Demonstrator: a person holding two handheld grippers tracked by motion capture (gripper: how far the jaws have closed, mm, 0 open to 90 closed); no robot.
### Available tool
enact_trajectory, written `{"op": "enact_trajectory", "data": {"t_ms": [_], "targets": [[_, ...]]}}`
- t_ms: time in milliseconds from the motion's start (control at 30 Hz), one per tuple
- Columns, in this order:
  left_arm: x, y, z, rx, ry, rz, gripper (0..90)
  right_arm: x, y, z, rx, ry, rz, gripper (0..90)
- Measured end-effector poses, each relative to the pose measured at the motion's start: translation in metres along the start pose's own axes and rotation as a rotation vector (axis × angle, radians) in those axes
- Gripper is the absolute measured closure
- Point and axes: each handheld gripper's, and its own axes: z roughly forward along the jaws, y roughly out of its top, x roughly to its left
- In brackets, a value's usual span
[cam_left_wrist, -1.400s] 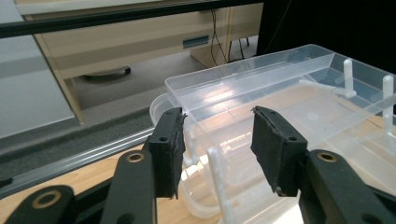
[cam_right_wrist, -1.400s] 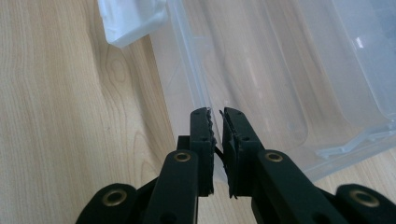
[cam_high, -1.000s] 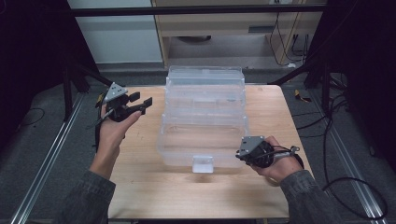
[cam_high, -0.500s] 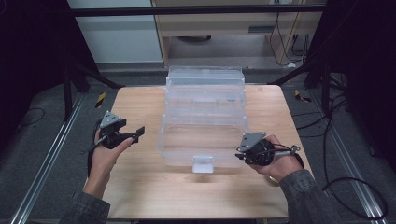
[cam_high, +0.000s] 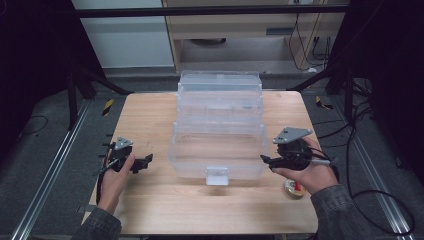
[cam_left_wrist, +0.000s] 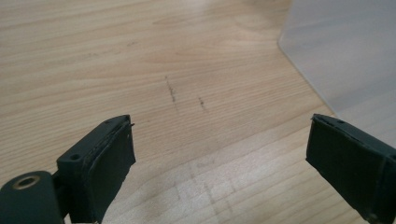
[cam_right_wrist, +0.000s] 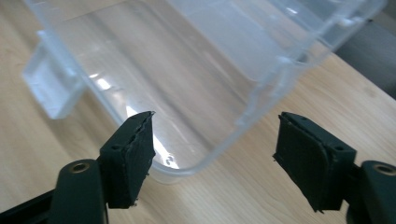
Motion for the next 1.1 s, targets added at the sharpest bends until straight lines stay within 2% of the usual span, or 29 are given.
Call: {"op": "enact_trajectory", "data": {"t_ms": [167, 233, 300, 333, 467, 633, 800, 867, 933, 1100], "targets": [[0.004, -0.006, 0.005, 0.035, 0.004, -0.018, 6.6, -0.016, -0.009, -0.011, 0.017, -0.072, 0.107, 17.8], [0.005, -0.009, 0.007, 0.046, 0.001, -0.023, 6.6, -0.023, -0.016, -0.012, 0.051, -0.091, 0.164, 13.5], [0.003, -0.01, 0.01, 0.052, -0.001, -0.026, 6.6, -0.029, -0.023, -0.013, 0.077, -0.099, 0.195, 11.9], [0.002, -0.011, 0.011, 0.058, 0.0, -0.014, 6.6, -0.031, -0.027, -0.013, 0.093, -0.105, 0.211, 12.2], [-0.001, -0.013, 0.016, 0.082, -0.001, 0.005, 6.5, -0.035, -0.042, -0.008, 0.166, -0.122, 0.23, 15.6], [-0.001, -0.017, 0.021, 0.108, -0.005, -0.004, 6.2, -0.033, -0.057, 0.002, 0.226, -0.092, 0.233, 19.2], [0.0, -0.018, 0.022, 0.107, -0.005, -0.009, 5.2, -0.03, -0.065, 0.011, 0.271, -0.073, 0.234, 21.8], [0.0, -0.018, 0.022, 0.102, 0.0, 0.0, 4.4, -0.029, -0.069, 0.014, 0.291, -0.07, 0.227, 22.7], [-0.001, -0.019, 0.023, 0.109, 0.013, 0.026, 3.9, -0.027, -0.072, 0.017, 0.317, -0.064, 0.229, 22.8], [-0.003, -0.021, 0.025, 0.095, 0.012, 0.028, 0.2, -0.025, -0.082, 0.023, 0.374, -0.047, 0.241, 19.6]]}}
